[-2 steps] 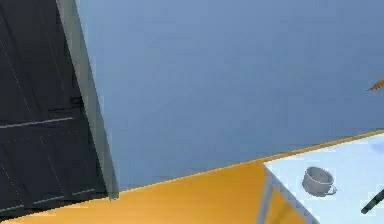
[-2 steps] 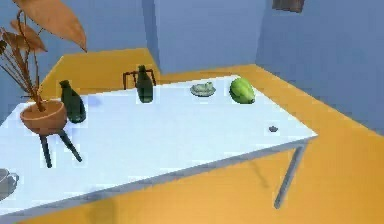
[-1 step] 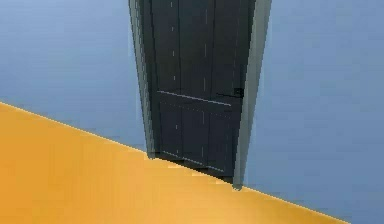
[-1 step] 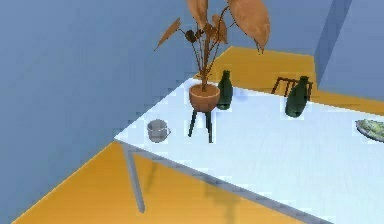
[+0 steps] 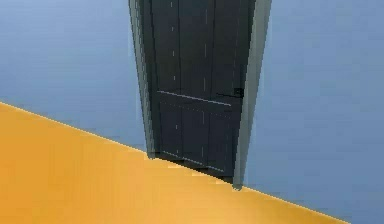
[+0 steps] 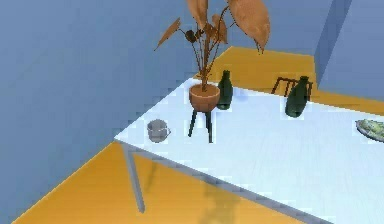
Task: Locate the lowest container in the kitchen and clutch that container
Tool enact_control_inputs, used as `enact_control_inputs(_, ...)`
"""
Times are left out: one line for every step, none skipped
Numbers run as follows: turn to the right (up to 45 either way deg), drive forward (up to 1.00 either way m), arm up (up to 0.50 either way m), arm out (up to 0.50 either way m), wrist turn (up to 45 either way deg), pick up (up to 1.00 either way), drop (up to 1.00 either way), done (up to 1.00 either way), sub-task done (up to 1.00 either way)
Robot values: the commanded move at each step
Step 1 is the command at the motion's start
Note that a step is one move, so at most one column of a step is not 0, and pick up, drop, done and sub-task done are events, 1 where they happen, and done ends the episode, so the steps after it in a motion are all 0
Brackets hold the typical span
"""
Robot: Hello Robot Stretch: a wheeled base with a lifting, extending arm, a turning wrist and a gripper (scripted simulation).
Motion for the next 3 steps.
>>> enact_control_inputs(0.0,0.00,0.32,0.00,0.0,0.00,0.00,0.00,0.00)
enact_control_inputs(0.0,0.00,0.00,0.50,0.0,0.00,0.00,0.00,0.00)
enact_control_inputs(0.0,0.00,0.00,0.00,45.0,0.00,0.00,0.00,0.00)
